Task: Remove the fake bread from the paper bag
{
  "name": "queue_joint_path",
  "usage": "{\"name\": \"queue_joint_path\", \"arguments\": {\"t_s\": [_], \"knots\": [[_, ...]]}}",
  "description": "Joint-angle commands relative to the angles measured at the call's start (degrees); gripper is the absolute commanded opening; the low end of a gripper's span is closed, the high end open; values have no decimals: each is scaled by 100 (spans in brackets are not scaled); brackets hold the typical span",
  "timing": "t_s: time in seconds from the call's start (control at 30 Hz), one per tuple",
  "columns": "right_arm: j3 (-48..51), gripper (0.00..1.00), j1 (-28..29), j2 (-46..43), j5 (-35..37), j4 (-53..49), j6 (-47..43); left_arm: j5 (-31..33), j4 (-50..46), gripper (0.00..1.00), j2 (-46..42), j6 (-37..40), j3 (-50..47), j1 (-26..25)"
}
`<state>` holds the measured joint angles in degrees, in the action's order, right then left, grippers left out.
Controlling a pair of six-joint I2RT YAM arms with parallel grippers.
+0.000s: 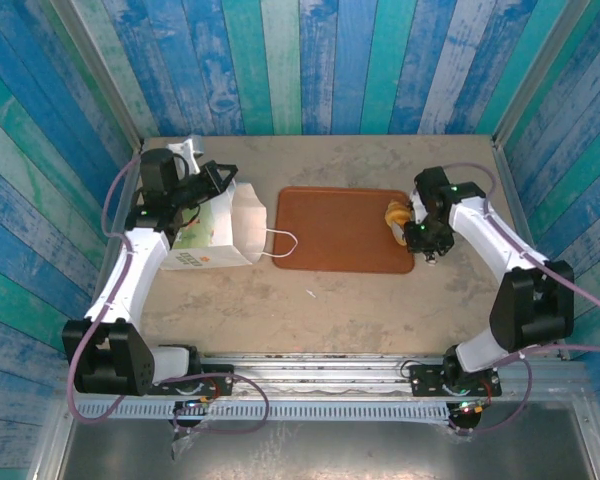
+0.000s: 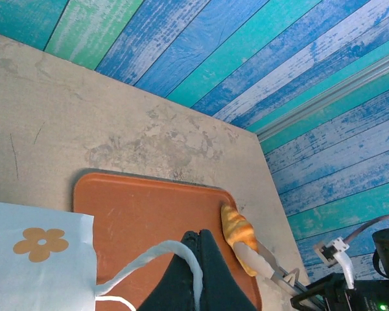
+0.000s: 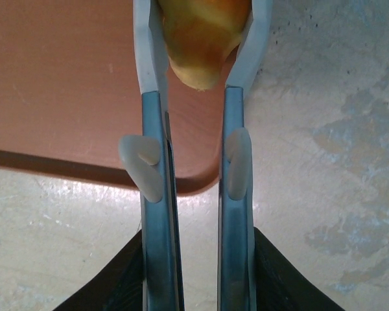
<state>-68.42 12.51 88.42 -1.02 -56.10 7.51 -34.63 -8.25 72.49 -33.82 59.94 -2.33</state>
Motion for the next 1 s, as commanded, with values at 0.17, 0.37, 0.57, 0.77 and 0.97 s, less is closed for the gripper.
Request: {"name": "queue_joint_path", "arguments": {"t_s": [0.17, 0.37, 0.57, 0.77, 0.97], "knots": [[-618, 36, -78, 685, 260, 248, -154, -96, 25, 0, 11, 174, 70, 22], [-902, 36, -96, 974, 273, 228, -267, -93, -27, 0, 11, 229, 79, 22], [-1170, 36, -100, 1285, 289, 182, -582, -88, -57, 0, 16, 261, 96, 22], [-1303, 37, -100, 1244, 171, -7, -520, -66, -51, 0, -6, 252, 70, 22], [-1196, 39, -100, 1055, 174, -89, -360, -71, -63, 0, 9, 262, 122, 20]]}}
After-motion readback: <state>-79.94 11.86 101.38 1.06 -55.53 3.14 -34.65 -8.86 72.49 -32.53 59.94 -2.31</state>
